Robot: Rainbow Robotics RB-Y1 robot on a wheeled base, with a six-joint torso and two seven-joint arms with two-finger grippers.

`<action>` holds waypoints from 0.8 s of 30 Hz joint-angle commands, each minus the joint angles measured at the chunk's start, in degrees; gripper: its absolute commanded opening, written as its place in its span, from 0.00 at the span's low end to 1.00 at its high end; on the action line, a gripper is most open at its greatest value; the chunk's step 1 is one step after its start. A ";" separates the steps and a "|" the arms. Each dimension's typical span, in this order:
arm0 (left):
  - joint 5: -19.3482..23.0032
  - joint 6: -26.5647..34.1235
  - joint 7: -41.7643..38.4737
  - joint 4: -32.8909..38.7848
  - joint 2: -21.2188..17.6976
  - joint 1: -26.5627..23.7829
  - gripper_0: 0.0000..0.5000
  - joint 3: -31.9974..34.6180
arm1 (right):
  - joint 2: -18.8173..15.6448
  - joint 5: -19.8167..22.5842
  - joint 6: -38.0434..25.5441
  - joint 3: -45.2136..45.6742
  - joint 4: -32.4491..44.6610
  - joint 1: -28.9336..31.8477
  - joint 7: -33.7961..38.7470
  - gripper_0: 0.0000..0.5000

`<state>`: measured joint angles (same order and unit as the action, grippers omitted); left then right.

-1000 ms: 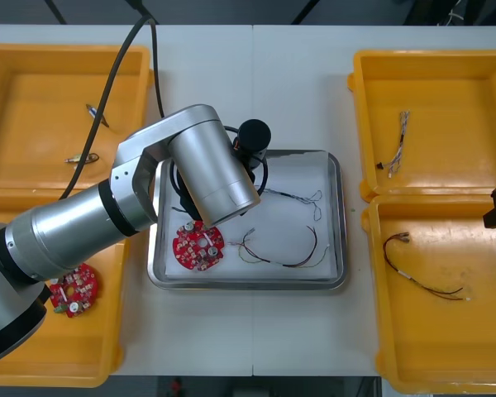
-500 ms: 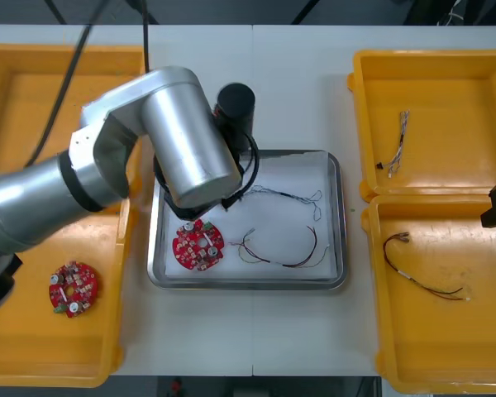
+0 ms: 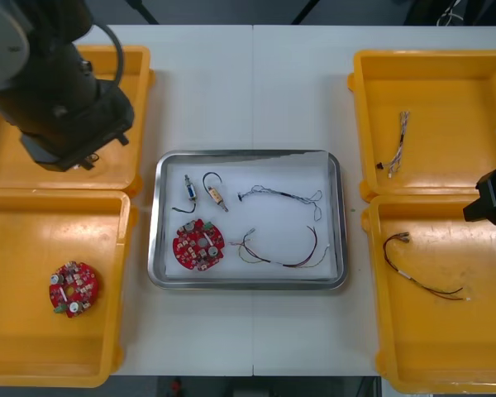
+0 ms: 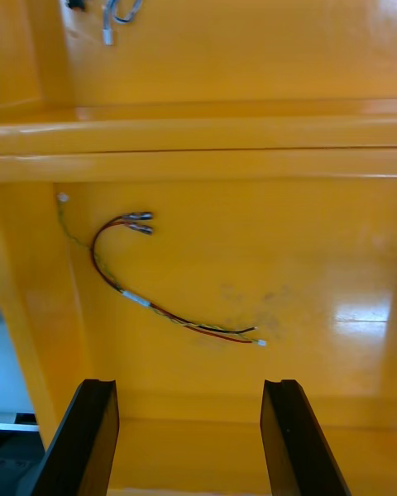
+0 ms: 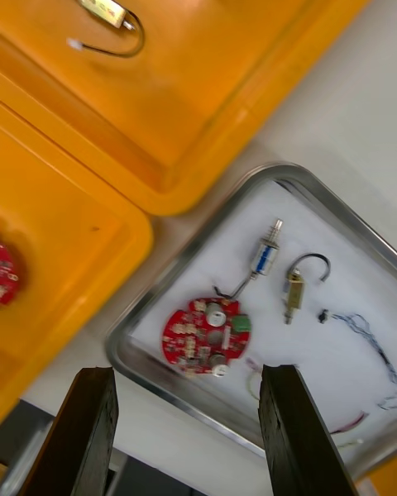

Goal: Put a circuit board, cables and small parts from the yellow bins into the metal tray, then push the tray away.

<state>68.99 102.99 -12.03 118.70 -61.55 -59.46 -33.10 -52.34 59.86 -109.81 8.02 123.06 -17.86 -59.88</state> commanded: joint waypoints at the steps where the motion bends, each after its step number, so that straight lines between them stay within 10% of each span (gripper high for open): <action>1: 3.78 -2.79 16.69 0.39 -8.15 -1.45 1.00 2.07 | 0.31 1.66 -0.19 -1.96 1.40 -5.26 1.26 1.00; 15: 8.53 -7.89 48.33 -6.99 -19.58 13.05 1.00 12.27 | 3.92 3.42 -0.19 -16.55 1.40 -17.74 -1.29 1.00; 24: 8.79 -16.33 57.29 -6.47 -24.06 31.86 1.00 23.78 | 8.22 3.59 -0.14 -26.31 1.40 -23.98 -4.19 1.00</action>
<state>77.06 89.89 37.15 111.58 -81.94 -34.97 -15.70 -45.83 63.03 -109.83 -14.50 123.12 -38.23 -61.15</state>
